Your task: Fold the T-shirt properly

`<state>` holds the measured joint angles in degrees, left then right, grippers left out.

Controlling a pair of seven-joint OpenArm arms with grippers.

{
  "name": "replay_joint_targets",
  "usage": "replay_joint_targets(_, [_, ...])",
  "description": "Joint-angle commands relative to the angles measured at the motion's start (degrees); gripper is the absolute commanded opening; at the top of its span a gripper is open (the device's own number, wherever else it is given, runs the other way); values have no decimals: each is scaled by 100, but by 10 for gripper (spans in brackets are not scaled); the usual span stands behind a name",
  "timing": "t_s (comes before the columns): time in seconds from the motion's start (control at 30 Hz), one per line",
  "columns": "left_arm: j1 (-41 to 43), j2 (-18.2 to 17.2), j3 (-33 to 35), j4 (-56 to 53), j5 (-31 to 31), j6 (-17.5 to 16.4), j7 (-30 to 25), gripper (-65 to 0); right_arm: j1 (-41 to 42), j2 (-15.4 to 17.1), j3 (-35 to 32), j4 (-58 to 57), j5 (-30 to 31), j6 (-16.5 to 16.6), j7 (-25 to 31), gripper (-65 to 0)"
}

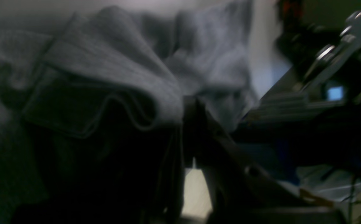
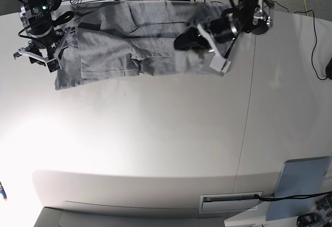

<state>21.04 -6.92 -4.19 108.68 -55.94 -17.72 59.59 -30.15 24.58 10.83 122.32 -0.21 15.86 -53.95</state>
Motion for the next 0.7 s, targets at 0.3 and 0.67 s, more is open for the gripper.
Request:
replay_joint_targets(0.3, [-116, 245, -4, 94, -96, -33, -48, -650, 17, 83, 55, 94, -72, -72, 114, -403])
replay_joint_targets(0.67, [-133, 243, 1060, 96, -409, -787, -50, -307, 17, 83, 55, 94, -74, -72, 149, -403])
